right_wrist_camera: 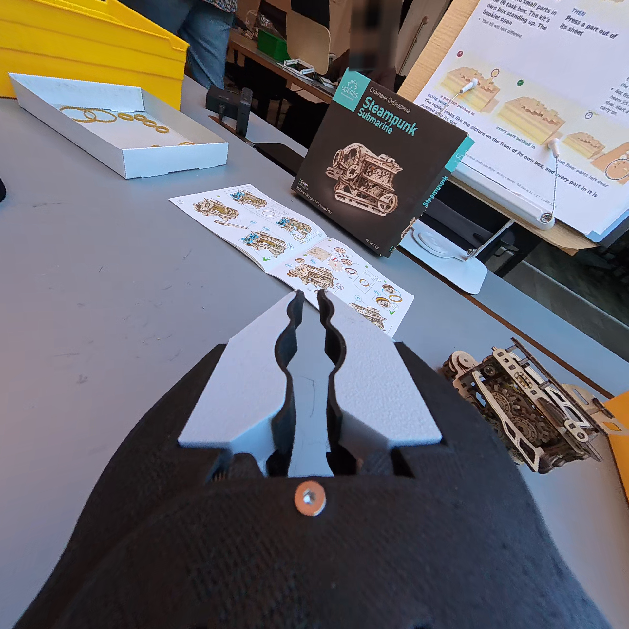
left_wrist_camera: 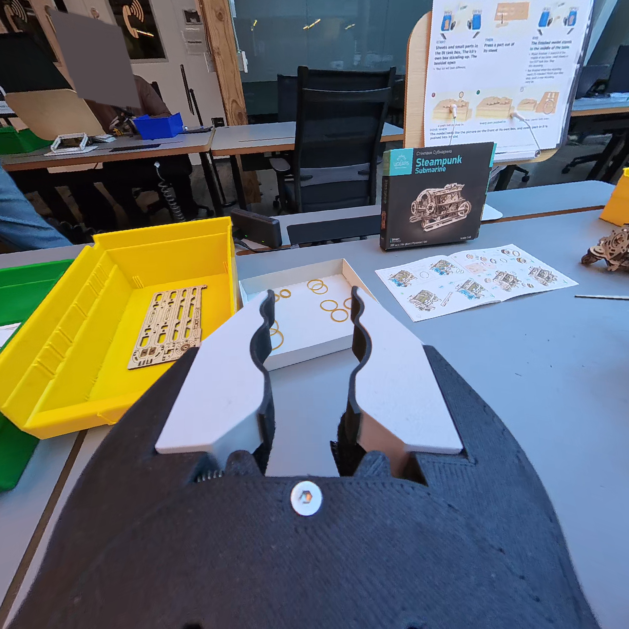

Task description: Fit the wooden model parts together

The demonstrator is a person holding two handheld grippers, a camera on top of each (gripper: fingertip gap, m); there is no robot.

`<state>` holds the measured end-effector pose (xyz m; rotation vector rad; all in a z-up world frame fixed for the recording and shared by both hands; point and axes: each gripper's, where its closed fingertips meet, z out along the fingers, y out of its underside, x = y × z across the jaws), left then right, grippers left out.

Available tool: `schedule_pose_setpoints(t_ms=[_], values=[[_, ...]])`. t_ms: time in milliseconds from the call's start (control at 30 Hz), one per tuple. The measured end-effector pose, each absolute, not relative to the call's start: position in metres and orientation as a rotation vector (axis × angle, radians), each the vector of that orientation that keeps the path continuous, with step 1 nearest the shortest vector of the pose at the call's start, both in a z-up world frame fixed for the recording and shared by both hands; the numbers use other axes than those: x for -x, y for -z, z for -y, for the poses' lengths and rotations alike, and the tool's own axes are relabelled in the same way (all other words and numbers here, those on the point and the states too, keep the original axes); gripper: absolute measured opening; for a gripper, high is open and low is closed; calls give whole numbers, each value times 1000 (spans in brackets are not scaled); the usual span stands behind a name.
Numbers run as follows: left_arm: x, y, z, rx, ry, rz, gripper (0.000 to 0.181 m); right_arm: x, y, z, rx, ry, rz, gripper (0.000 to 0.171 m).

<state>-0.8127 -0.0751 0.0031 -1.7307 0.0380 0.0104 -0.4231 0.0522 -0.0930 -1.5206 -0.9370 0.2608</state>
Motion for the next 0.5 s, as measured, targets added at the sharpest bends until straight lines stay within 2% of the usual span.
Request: schedule_pose_setpoints(t_ms=[500], values=[[769,-8,41,1754,-7,-148,44,432,89,-38,1460,-279,1009,8]])
